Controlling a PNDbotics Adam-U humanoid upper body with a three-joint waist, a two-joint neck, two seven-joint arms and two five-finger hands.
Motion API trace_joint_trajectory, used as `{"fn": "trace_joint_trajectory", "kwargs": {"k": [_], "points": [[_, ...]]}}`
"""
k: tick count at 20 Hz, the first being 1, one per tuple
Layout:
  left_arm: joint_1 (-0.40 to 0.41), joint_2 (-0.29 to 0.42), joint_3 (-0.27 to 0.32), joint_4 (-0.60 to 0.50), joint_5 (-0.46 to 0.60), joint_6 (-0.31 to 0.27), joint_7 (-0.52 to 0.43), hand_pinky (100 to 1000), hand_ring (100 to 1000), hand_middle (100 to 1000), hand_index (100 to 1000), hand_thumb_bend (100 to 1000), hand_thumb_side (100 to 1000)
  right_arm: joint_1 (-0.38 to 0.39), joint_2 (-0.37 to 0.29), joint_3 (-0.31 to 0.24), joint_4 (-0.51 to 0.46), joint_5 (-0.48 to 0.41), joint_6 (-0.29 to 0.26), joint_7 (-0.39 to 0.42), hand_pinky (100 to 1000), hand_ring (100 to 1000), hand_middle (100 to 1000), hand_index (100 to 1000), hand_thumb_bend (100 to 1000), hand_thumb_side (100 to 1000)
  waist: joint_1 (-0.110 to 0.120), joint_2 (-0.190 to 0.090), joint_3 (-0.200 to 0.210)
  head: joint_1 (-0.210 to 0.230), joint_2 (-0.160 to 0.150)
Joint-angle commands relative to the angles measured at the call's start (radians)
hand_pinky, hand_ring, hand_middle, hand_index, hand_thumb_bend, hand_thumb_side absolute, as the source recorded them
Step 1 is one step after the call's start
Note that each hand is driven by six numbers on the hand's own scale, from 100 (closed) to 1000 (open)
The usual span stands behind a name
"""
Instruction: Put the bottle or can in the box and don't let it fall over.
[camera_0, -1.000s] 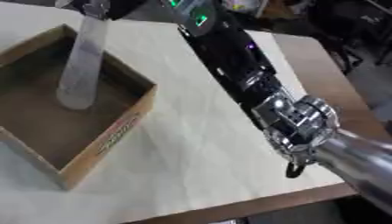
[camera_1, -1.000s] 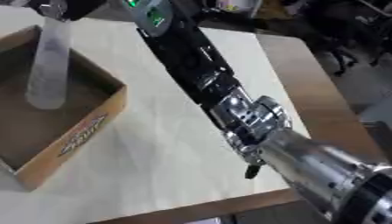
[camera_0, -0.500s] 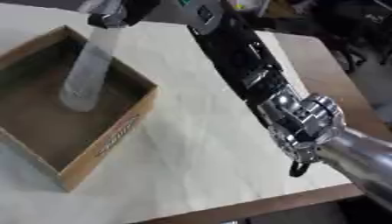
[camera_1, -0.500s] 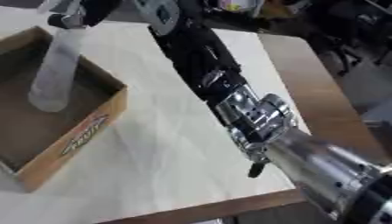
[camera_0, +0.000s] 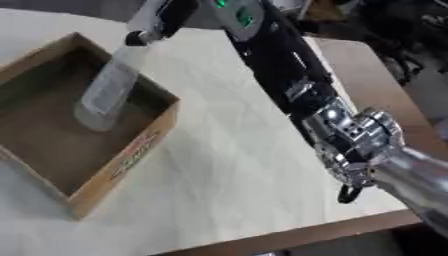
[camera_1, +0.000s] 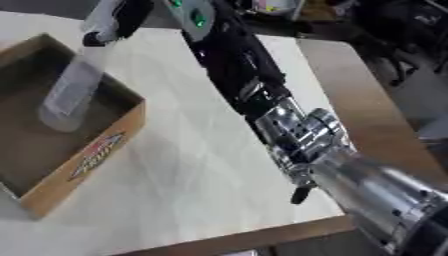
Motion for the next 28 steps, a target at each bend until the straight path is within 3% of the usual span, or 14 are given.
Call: {"fn": "trace_joint_trajectory", "kwargs": {"k": [1,9,18,28], "points": [[-0.007,0.009,0.005,-0.021,0.007,0.003,0.002,633,920,736,924,163,782,-0.007,-0.004,0.025,0.008,-0.032,0.015,0.024,906,1000,999,986,494,100,0.01,-0.019,0.002,-0.012,-0.008],[-0.008,0.012,0.007,-0.021,0.016,0.013,0.007,635,920,737,923,165,778,-0.04,-0.022,0.037,-0.021,-0.068,0.035,-0.012,910,1000,985,973,508,100,0.002,-0.039,0.008,-0.038,0.0],[-0.005,0.014,0.011,-0.021,0.024,0.029,0.016,639,919,737,922,168,775,-0.044,-0.034,0.057,-0.056,-0.089,-0.003,0.038,931,1000,991,971,391,100,-0.004,-0.064,0.002,-0.05,0.002],[-0.007,0.016,0.011,-0.021,0.033,0.031,0.016,641,920,737,922,167,772,-0.064,-0.055,0.04,-0.094,-0.17,0.03,0.041,929,1000,985,974,441,100,-0.002,-0.07,0.005,-0.064,0.001]]}}
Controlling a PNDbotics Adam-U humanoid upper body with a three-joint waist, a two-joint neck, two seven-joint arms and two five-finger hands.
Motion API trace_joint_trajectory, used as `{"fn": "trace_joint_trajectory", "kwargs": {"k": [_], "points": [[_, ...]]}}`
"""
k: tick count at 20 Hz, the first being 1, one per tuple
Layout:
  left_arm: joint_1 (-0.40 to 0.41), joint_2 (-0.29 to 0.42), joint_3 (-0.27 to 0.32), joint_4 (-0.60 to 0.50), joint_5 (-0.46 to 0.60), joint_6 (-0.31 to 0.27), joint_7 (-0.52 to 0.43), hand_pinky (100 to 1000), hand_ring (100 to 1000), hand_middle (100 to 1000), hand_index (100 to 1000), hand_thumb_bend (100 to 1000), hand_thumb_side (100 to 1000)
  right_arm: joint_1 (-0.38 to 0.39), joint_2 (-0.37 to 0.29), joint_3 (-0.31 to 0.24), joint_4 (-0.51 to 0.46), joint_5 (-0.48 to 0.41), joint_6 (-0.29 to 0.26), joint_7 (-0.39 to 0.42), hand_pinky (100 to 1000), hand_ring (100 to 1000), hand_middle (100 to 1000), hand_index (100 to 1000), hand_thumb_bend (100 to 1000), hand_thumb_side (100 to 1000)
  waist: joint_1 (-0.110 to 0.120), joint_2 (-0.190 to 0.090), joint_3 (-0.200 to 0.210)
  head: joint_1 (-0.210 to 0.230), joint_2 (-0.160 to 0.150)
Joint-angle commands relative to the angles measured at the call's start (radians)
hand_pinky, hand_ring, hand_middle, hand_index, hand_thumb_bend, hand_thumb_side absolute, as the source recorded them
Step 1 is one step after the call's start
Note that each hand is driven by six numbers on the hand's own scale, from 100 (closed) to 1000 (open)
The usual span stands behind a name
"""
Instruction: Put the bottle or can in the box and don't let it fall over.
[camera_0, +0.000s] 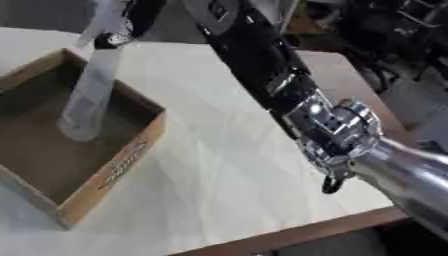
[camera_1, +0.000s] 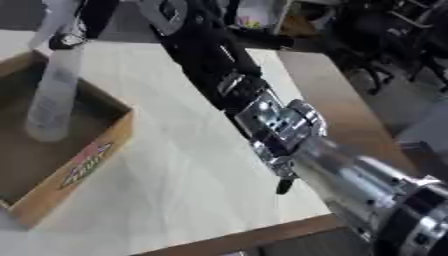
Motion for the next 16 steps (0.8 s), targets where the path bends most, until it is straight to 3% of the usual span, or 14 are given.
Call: {"fn": "trace_joint_trajectory", "kwargs": {"k": [1,4,8,16], "points": [[-0.007,0.017,0.005,-0.021,0.007,-0.001,0.0,641,920,737,922,166,772,-0.029,-0.043,-0.013,-0.03,-0.013,0.007,-0.011,930,1000,986,974,436,100,0.014,-0.021,0.0,-0.009,0.002],[-0.007,0.017,0.007,-0.021,0.006,-0.001,0.001,641,920,737,921,167,774,-0.025,-0.049,-0.009,-0.025,0.004,0.007,-0.021,933,1000,989,970,354,100,0.012,-0.021,-0.001,-0.025,0.007],[-0.004,0.017,0.009,-0.021,0.0,-0.001,0.001,640,920,736,921,168,775,-0.023,-0.055,-0.01,-0.023,0.013,0.012,-0.049,929,1000,980,968,403,100,0.009,-0.019,-0.003,-0.035,0.004],[0.009,0.018,0.012,-0.021,-0.008,-0.007,0.003,641,920,735,921,166,776,-0.003,-0.089,-0.031,-0.058,-0.05,0.057,-0.076,874,1000,953,965,361,100,0.015,-0.022,-0.027,-0.014,0.012]]}}
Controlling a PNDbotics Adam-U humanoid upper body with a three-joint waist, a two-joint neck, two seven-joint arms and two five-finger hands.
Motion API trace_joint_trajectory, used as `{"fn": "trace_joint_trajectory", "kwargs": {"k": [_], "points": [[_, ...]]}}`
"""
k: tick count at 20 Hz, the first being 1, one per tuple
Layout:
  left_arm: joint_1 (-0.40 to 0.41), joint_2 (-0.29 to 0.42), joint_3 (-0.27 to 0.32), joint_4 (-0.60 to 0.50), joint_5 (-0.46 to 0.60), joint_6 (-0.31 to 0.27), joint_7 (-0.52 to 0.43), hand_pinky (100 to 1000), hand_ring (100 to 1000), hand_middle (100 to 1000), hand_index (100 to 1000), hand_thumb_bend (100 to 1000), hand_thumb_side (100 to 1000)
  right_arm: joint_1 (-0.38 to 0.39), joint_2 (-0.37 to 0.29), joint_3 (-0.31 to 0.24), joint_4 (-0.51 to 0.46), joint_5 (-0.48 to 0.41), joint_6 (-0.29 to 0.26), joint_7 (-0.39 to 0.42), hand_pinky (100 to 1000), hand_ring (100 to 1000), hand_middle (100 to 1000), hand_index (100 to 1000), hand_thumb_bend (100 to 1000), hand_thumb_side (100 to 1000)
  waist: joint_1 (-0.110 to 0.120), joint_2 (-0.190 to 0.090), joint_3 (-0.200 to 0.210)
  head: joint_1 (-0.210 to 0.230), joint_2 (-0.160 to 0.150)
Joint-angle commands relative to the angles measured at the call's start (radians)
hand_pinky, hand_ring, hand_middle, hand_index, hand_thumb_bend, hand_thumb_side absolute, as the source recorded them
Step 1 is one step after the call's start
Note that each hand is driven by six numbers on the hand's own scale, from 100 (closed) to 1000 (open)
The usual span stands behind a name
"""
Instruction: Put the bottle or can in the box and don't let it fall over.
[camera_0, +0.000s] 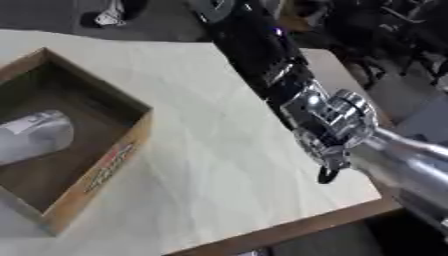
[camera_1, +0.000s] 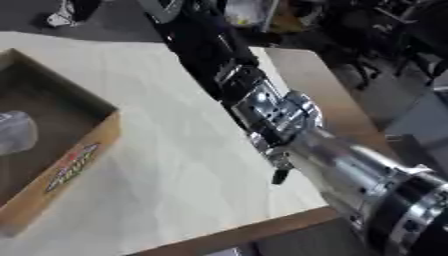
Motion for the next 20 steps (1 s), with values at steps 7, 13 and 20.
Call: {"fn": "trace_joint_trajectory", "kwargs": {"k": [7,13,20], "points": [[0.019,0.024,0.012,-0.021,-0.001,-0.019,0.008,643,919,736,922,161,770,0.023,-0.132,-0.054,-0.094,-0.158,0.11,-0.088,805,1000,912,929,100,100,0.037,-0.035,-0.049,0.077,0.018],[0.032,0.032,0.015,-0.021,0.007,-0.034,0.015,644,920,737,922,158,767,0.137,-0.306,-0.08,-0.214,-0.384,0.167,-0.19,766,1000,901,916,100,321,0.057,-0.044,-0.106,0.176,0.037],[0.044,0.031,0.02,-0.021,0.012,-0.063,0.022,646,920,737,921,148,762,0.323,-0.493,-0.167,-0.336,-0.606,0.2,-0.314,766,1000,917,941,100,338,0.099,-0.038,-0.159,0.287,0.029]]}}
